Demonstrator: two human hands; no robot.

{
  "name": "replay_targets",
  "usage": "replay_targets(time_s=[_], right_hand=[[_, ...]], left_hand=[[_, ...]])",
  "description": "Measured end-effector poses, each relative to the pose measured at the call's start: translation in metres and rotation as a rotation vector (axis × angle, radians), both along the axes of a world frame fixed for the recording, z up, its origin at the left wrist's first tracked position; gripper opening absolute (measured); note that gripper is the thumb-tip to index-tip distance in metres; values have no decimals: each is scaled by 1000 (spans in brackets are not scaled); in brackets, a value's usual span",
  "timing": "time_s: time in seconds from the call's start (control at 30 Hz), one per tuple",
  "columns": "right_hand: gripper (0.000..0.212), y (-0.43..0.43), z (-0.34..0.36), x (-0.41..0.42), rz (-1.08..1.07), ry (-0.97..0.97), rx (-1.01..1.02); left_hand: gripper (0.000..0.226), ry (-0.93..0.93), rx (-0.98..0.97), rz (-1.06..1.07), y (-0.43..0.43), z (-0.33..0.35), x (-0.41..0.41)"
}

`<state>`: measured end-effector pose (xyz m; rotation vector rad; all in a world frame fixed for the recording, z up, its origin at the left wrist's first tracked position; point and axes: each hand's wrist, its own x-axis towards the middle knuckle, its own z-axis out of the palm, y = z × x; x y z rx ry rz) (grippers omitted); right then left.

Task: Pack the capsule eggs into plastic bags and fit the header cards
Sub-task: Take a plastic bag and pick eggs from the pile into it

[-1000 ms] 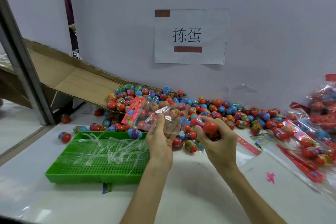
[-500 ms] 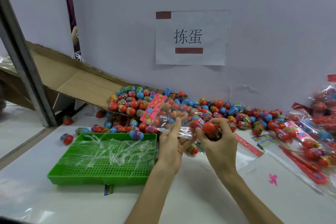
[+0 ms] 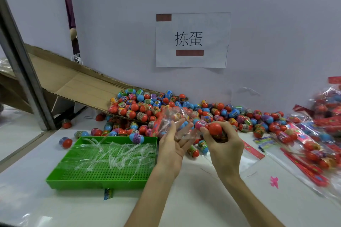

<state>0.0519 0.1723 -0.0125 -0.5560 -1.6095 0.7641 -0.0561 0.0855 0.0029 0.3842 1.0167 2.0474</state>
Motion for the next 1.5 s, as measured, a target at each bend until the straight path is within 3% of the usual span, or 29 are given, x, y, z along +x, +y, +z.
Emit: replay_targets(time_s=[0.27, 0.5, 0.77, 1.23, 1.5], right_hand=[[31, -3, -2, -2, 25, -14, -12], [29, -8, 5, -2, 166, -49, -34], [27, -3, 5, 2, -33, 28, -23], [24, 1, 6, 3, -28, 47, -105], [19, 2, 3, 1, 42, -9, -129]], left_hand=[[48, -19, -8, -49, 1, -4, 0], [36, 45, -9, -78, 1, -4, 3], [45, -12, 19, -29, 2, -2, -1], [45, -33, 39, -153, 3, -1, 5], [26, 133, -11, -117, 2, -4, 7]])
